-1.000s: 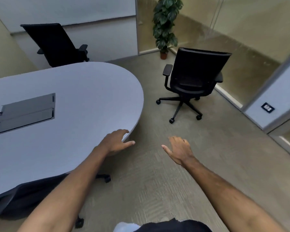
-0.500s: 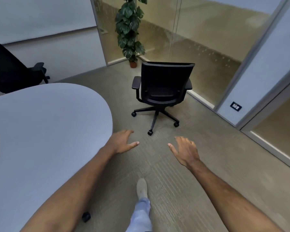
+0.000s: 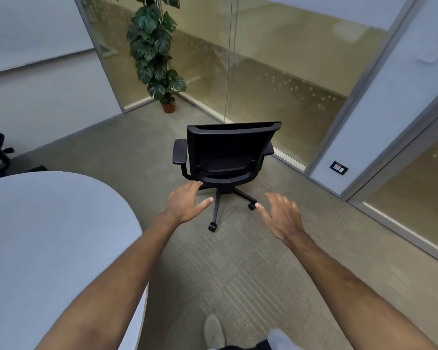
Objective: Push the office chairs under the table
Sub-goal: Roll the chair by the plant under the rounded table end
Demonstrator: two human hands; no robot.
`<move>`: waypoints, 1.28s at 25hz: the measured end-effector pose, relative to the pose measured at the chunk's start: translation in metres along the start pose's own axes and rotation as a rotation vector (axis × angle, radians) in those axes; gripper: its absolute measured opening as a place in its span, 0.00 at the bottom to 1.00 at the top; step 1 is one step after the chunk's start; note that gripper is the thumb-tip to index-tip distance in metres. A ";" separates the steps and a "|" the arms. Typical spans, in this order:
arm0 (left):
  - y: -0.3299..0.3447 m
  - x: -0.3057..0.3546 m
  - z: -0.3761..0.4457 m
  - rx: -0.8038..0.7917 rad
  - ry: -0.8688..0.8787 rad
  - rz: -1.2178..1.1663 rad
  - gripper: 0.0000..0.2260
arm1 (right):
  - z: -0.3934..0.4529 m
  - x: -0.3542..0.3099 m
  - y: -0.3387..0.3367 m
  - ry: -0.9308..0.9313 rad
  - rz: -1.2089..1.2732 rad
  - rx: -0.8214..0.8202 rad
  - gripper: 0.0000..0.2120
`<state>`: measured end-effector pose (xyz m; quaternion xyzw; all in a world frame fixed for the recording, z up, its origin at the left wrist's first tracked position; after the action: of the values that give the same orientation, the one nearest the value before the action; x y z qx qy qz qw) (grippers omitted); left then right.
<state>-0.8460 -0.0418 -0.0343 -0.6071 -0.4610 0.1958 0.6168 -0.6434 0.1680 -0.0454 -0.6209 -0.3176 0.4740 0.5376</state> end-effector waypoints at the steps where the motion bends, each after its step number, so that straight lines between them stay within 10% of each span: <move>1: -0.003 0.003 0.015 0.014 0.008 0.007 0.32 | 0.015 0.003 -0.005 0.009 0.007 0.018 0.29; 16: -0.037 0.068 0.253 0.145 -0.060 0.066 0.40 | 0.277 0.103 -0.042 -0.097 0.056 0.134 0.32; 23: -0.003 0.090 0.349 -0.032 -0.083 0.273 0.54 | 0.385 0.152 -0.018 -0.340 -0.023 -0.103 0.57; 32: -0.003 0.075 0.387 -0.161 -0.025 0.288 0.58 | 0.441 0.158 -0.009 -0.578 -0.037 -0.070 0.50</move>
<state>-1.1214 0.2374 -0.0696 -0.7119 -0.3912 0.2521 0.5260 -0.9971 0.4745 -0.0634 -0.4725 -0.4851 0.6101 0.4114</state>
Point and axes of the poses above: each hand's wrist, its own z-axis towards the middle knuckle, its own y-axis out of the palm, x = y × z, the point moved 9 cm from there along z, towards the middle knuckle, and after that the axes turned 14 degrees about -y, right-handed, at the moved point
